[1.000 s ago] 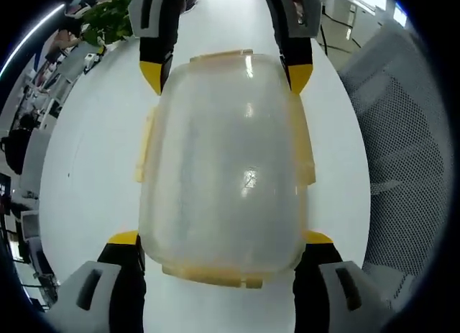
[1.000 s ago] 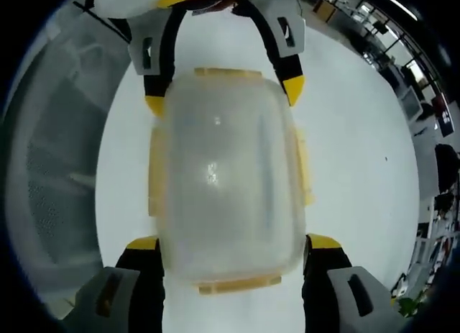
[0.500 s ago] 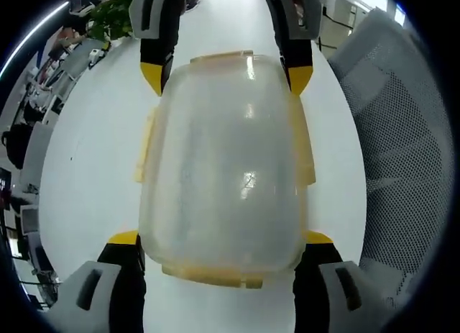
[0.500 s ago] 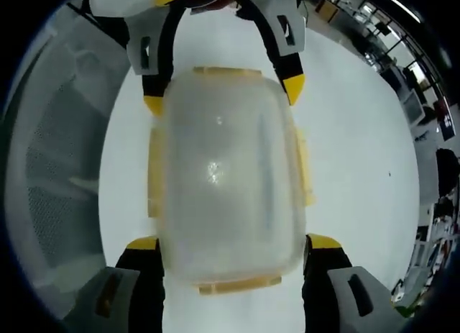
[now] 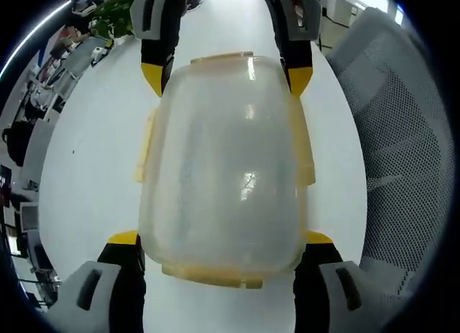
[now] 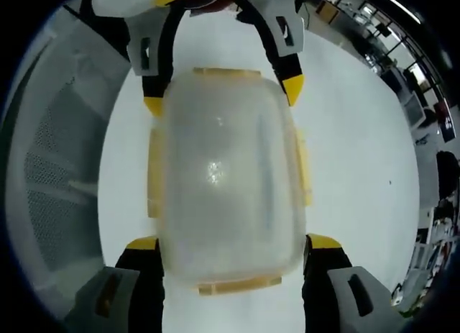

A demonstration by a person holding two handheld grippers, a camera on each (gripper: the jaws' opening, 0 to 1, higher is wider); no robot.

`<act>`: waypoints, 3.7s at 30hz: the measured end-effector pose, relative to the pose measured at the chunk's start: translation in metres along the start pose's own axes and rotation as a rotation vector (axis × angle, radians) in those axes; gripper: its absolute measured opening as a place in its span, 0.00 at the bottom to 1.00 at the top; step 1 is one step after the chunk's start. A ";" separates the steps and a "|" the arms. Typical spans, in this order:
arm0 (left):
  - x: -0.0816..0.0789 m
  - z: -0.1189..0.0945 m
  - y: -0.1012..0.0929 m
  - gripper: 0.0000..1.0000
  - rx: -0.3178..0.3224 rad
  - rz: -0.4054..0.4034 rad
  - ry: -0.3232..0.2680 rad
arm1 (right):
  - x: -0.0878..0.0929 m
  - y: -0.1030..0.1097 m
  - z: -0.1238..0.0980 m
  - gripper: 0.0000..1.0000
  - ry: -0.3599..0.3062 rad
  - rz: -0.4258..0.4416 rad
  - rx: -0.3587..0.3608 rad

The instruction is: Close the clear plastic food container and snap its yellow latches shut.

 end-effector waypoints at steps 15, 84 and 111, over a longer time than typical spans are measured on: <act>-0.001 0.007 0.033 0.87 -0.004 -0.026 -0.014 | -0.002 -0.038 0.007 0.80 0.002 -0.017 0.017; -0.014 0.002 0.078 0.98 -0.063 -0.117 -0.104 | -0.006 -0.084 0.000 0.83 -0.092 0.098 0.161; 0.009 -0.023 0.041 0.99 -0.155 -0.431 -0.264 | 0.005 -0.049 -0.025 0.82 -0.309 0.406 0.221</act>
Point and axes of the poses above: the point that each gripper's makers call its tool centre point, and the gripper's own axes: z roughly forward along the fingers, y roughly to its left, x roughly out of its underside, the point moved 5 cm from there along -z, roughly backward along the fingers, and after that the axes turned 8 degrees about y, right-handed, at the moved point
